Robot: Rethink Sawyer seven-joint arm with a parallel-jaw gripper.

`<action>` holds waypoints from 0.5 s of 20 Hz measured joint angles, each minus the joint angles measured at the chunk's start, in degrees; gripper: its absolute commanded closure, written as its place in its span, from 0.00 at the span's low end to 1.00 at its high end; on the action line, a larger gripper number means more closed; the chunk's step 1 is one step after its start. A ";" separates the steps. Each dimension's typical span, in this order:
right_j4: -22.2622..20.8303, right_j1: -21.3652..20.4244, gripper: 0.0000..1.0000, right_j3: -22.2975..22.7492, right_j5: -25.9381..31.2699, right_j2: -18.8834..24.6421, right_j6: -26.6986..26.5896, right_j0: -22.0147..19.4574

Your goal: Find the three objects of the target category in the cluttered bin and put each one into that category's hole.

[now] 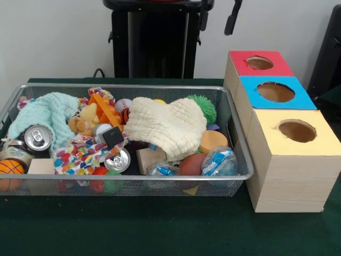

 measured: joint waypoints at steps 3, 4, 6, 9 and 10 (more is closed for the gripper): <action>1.47 2.15 0.00 -1.48 -4.66 -0.94 1.60 0.01; 1.99 2.90 0.00 -2.01 -5.95 -1.19 2.07 0.01; 2.99 4.43 0.00 -3.15 -7.39 -1.54 2.65 0.02; 4.43 6.76 0.00 -4.84 -7.67 -1.65 3.04 -0.05; 4.78 7.33 0.00 -5.26 -7.63 -1.65 3.10 -0.08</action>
